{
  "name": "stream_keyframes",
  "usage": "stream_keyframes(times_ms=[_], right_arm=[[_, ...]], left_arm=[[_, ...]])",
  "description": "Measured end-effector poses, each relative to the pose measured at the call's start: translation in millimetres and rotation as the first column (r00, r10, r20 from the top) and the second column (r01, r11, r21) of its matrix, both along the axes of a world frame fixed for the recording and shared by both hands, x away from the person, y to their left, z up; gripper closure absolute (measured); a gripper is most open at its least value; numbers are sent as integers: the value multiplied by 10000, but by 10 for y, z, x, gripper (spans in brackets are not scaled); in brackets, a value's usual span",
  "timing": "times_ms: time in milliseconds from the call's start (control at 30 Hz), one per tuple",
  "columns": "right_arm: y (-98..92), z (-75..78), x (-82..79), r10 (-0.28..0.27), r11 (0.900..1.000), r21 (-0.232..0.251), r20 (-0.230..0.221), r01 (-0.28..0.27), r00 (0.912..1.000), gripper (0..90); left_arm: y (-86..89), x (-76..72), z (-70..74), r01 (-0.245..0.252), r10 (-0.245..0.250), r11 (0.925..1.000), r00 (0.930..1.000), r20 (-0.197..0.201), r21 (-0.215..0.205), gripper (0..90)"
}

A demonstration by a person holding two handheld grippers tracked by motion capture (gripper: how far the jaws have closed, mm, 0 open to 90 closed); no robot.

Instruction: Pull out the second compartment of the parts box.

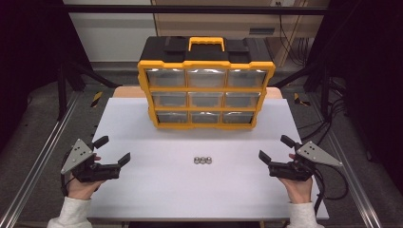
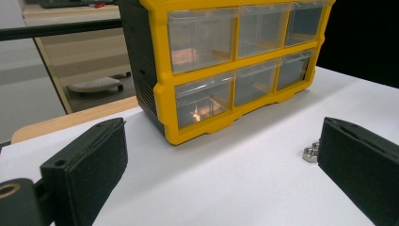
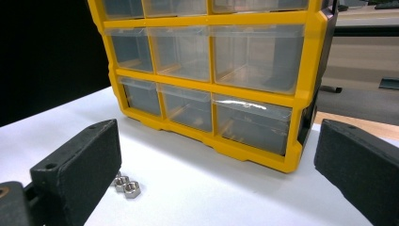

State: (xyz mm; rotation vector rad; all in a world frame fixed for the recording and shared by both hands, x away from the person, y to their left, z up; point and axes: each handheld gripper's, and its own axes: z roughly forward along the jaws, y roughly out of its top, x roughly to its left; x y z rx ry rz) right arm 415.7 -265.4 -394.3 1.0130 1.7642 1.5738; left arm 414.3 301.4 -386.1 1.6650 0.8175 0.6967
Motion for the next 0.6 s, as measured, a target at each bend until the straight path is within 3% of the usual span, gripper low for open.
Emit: stream_keyframes(times_ms=[167,600], right_arm=[[-1,-6,7,-16,10000,43,-53,16,10000,15],[70,58,44,-80,9990,-446,54,82,10000,17]], left_arm=[[15,1,-2,-50,50,10000,10000,10,27,17],[1,35,-48,-67,70,9997,9999,-120,225,17]])
